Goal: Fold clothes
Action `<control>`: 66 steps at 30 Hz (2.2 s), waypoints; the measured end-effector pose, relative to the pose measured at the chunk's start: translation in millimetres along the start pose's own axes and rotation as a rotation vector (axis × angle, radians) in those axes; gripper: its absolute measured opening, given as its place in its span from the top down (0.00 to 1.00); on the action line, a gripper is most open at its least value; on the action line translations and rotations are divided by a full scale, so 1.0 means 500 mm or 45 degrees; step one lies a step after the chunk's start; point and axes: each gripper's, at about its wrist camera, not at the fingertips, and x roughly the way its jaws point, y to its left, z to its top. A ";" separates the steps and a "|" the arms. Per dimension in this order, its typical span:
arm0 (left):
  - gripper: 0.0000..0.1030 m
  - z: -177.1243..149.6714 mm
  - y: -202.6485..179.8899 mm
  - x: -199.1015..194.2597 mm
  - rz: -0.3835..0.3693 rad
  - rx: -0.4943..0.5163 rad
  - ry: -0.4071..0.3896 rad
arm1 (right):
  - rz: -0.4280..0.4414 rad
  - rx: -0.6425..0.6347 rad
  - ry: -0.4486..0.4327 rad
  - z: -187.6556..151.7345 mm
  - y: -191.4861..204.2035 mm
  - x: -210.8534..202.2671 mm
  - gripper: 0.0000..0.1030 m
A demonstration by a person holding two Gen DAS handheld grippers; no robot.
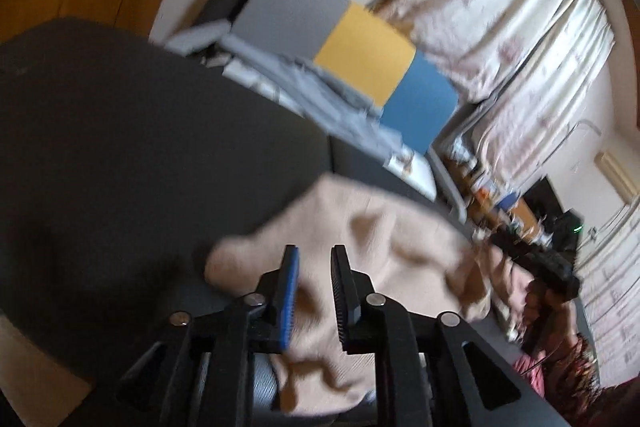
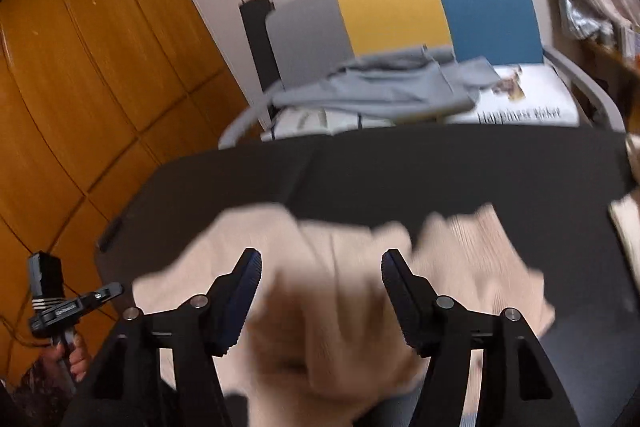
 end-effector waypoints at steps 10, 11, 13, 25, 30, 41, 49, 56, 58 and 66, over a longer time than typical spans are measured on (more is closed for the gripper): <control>0.81 0.085 -0.056 0.239 0.164 0.148 0.320 | -0.010 -0.094 0.428 0.012 0.057 0.226 0.91; 0.82 0.092 -0.061 0.261 0.179 0.161 0.350 | -0.006 -0.107 0.410 0.008 0.061 0.223 0.92; 0.92 0.081 -0.074 0.261 0.156 0.195 0.319 | -0.008 -0.158 0.324 0.007 0.075 0.194 0.92; 0.99 -0.025 -0.105 0.061 0.065 0.315 -0.010 | 0.203 -0.924 -0.118 -0.187 0.238 -0.096 0.92; 0.99 -0.107 -0.076 0.052 0.055 0.270 0.059 | 0.170 -0.850 0.112 -0.316 0.194 -0.051 0.91; 0.79 0.024 -0.171 0.018 -0.009 0.480 -0.037 | 0.322 -0.449 -0.033 -0.224 0.130 -0.125 0.26; 0.78 0.063 -0.245 0.126 -0.040 0.662 0.141 | -0.003 -0.324 0.126 -0.110 0.087 -0.020 0.25; 0.89 -0.028 -0.238 0.229 0.028 0.732 0.387 | -0.084 -0.281 0.246 -0.116 0.049 0.044 0.92; 0.92 -0.039 -0.232 0.219 0.031 0.718 0.364 | -0.117 -0.237 0.155 -0.097 0.027 0.005 0.92; 0.98 -0.045 -0.245 0.120 -0.147 0.535 0.242 | -0.311 0.008 -0.086 -0.071 -0.118 -0.116 0.92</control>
